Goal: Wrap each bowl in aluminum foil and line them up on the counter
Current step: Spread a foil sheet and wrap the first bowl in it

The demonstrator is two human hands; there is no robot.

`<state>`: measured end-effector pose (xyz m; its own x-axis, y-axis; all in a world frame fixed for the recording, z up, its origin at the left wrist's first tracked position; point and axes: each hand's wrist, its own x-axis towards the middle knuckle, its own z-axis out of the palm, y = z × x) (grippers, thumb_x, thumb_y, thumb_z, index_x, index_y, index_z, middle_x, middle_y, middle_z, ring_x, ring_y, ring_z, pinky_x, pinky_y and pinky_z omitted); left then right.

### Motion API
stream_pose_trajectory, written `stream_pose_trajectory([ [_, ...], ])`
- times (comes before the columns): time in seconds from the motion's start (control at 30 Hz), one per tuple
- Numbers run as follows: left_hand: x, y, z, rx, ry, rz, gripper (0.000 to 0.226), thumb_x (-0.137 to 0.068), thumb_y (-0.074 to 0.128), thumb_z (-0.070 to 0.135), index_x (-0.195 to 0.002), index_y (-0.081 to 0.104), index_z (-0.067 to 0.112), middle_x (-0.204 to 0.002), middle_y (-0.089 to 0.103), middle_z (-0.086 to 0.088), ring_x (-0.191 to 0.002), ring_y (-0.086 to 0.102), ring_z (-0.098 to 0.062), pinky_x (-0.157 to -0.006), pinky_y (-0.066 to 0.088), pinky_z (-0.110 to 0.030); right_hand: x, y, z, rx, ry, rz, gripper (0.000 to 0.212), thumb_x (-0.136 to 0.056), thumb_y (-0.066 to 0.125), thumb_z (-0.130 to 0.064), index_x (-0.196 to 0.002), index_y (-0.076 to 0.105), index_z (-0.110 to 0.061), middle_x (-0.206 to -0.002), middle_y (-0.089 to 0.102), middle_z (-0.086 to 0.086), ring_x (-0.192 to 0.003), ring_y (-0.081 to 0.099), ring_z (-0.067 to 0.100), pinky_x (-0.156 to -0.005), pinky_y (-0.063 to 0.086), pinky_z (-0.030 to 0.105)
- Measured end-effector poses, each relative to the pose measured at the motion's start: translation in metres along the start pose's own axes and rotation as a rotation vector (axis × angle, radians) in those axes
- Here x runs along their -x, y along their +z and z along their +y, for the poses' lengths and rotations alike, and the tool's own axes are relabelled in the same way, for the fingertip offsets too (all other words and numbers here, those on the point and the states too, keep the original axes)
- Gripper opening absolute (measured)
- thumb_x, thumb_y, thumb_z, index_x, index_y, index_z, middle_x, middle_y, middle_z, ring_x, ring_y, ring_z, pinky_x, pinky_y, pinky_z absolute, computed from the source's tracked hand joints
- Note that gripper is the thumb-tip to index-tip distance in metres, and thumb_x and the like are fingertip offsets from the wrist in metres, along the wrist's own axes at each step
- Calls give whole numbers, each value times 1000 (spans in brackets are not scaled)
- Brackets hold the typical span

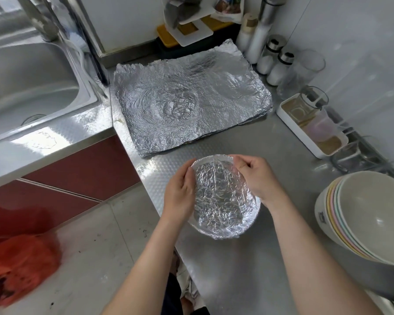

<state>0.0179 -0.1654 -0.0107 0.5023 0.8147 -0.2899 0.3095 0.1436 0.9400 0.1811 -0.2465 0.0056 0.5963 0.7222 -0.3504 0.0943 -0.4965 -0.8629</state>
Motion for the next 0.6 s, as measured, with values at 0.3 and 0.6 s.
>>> stream_pose_trajectory([
  [0.3, -48, -5, 30, -344, 166, -256, 34, -104, 42, 24, -134, 56, 16, -120, 66, -2, -100, 60, -15, -77, 44, -15, 31, 20, 25, -245, 81, 387, 28, -101, 46, -20, -87, 67, -8, -96, 71, 12, -55, 54, -8, -56, 40, 9],
  [0.6, 42, 22, 2, 32, -62, 208, 57, -94, 46, 57, -146, 28, 44, -152, 31, 20, -139, 37, -19, -113, 32, -40, 20, 12, 16, -283, 83, 259, 37, -102, 43, -24, -135, 52, -8, -133, 56, -1, -113, 56, 7, -94, 44, 23],
])
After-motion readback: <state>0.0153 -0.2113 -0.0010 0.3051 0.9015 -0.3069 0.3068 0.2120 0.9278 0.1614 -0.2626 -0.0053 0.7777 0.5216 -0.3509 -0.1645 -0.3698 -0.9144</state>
